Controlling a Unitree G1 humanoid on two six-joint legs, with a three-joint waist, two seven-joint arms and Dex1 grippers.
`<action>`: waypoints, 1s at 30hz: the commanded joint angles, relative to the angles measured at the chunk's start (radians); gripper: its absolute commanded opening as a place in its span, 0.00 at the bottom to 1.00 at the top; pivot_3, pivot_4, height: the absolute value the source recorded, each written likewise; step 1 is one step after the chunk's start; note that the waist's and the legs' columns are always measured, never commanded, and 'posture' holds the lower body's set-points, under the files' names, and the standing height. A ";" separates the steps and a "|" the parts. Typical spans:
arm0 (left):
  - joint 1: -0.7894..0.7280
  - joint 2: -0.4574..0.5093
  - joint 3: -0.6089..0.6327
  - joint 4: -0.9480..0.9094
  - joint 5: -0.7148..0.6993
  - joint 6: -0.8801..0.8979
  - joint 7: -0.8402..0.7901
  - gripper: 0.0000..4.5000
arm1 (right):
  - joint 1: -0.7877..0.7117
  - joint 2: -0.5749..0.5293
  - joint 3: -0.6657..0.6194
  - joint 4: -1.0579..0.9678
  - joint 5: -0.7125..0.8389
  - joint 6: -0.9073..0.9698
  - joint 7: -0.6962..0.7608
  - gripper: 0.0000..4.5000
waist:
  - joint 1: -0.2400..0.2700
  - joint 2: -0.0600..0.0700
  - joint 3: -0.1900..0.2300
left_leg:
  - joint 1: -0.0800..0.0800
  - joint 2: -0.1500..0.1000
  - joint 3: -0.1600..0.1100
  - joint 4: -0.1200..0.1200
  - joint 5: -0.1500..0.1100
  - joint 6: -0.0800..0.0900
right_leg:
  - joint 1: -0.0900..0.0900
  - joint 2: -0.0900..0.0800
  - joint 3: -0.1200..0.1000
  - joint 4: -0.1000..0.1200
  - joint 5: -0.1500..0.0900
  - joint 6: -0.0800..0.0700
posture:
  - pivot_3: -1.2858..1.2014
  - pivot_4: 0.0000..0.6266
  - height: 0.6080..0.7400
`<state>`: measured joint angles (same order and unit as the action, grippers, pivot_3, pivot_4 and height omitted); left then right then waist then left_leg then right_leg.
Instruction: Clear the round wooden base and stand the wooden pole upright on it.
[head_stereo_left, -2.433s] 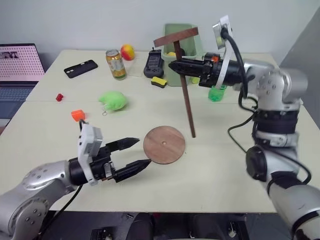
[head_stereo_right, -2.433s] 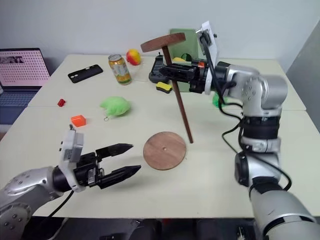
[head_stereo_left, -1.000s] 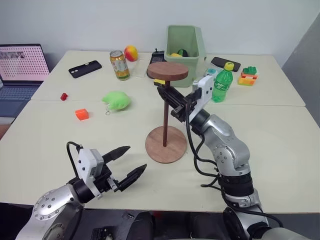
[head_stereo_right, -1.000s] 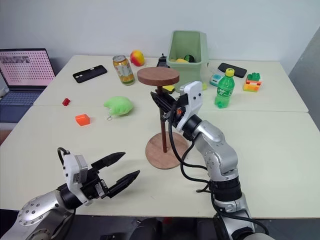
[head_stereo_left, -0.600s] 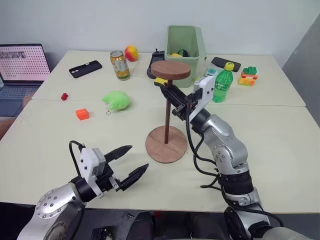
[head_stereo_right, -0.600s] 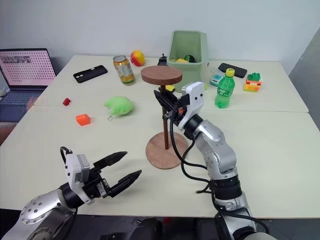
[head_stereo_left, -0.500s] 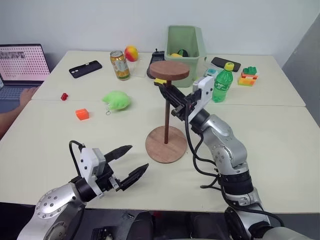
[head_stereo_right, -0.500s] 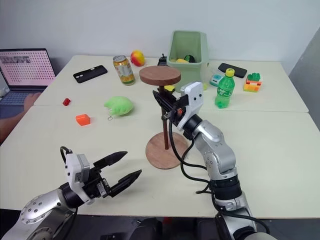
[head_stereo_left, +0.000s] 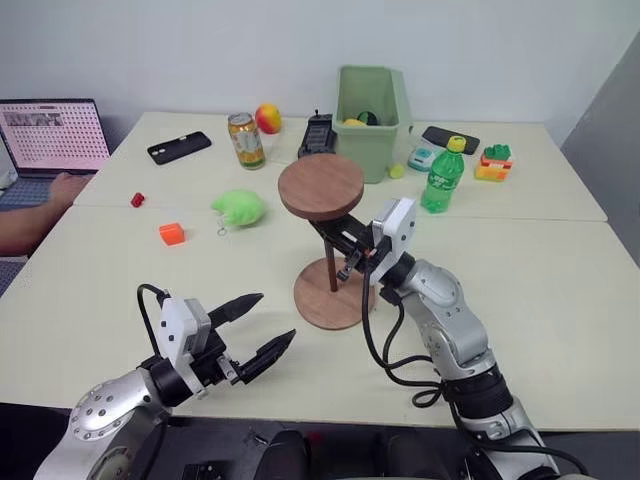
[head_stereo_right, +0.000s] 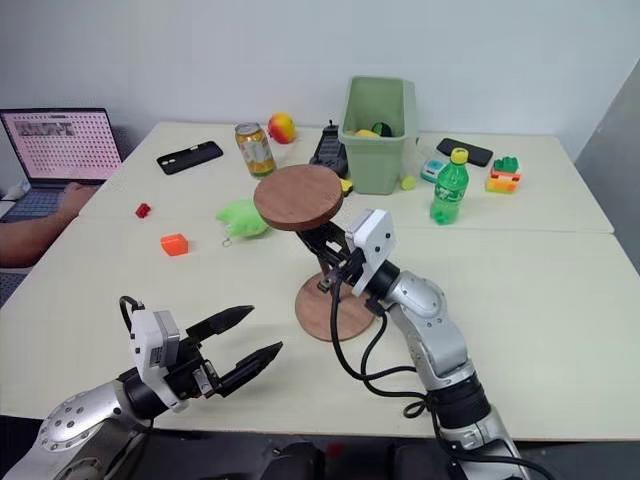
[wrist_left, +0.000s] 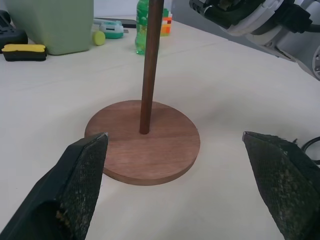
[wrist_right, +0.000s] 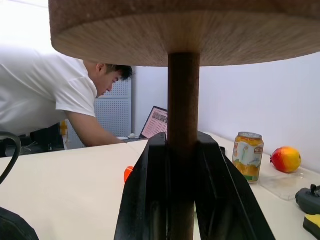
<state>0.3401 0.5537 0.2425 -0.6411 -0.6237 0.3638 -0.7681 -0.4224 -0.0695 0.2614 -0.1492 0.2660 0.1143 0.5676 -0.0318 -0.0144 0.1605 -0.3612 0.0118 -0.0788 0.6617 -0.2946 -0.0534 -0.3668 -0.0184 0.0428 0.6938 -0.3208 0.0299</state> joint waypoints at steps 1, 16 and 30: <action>-0.010 0.010 0.013 -0.023 -0.014 -0.008 0.006 1.00 | 0.071 -0.034 0.012 0.103 0.001 0.200 -0.020 0.05 | 0.000 0.001 -0.007 | 0.000 0.000 0.000 0.000 0.000 0.000 | 0.000 0.000 0.000 0.000 0.000 0.000 | 0.52 0.24 1.00; -0.049 0.023 0.024 0.014 -0.020 -0.013 0.002 1.00 | 0.036 -0.102 0.002 -0.002 0.067 0.245 0.083 0.47 | -0.002 0.002 -0.002 | 0.012 0.000 0.000 -0.016 -0.001 -0.002 | 0.011 -0.002 0.000 -0.013 -0.006 -0.003 | 0.52 0.24 1.00; -0.363 0.389 0.045 0.355 0.014 0.152 -0.191 1.00 | -0.016 -0.684 -0.137 -0.110 0.219 0.585 0.476 0.99 | 0.002 0.000 0.014 | -0.007 -0.001 -0.001 -0.016 0.000 -0.002 | -0.007 0.000 -0.004 -0.013 -0.003 -0.002 | 0.52 0.24 1.00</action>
<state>0.0157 0.9198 0.2669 -0.3107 -0.6047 0.5062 -0.9137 -0.4075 -0.7412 0.1756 -0.2457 0.4448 0.7056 0.9910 -0.0294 -0.0148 0.1747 -0.3677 0.0107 -0.0795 0.6457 -0.2949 -0.0555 -0.3735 -0.0182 0.0385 0.6805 -0.3242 0.0278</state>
